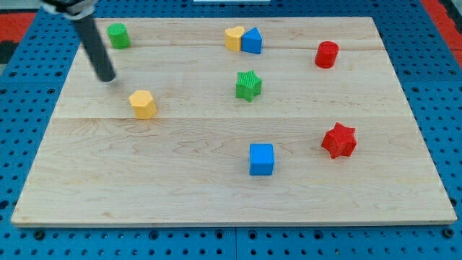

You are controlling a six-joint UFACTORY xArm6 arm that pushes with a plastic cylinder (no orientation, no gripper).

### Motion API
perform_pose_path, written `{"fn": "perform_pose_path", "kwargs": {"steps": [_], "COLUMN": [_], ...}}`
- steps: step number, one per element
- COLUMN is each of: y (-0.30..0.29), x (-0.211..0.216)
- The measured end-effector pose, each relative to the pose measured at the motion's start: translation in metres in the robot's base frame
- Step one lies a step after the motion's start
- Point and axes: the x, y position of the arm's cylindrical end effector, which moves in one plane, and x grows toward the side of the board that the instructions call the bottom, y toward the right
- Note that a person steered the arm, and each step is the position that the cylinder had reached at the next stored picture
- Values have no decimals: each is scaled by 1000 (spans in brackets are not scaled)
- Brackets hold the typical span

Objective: Nudge green star slightly down a bit

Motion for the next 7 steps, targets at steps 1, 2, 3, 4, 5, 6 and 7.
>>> {"fn": "perform_pose_path", "kwargs": {"steps": [1,2,3,4,5,6,7], "y": [66,106,129,143,143,142,129], "x": [-56,-102,-135,-138,-140,-137,-126]}}
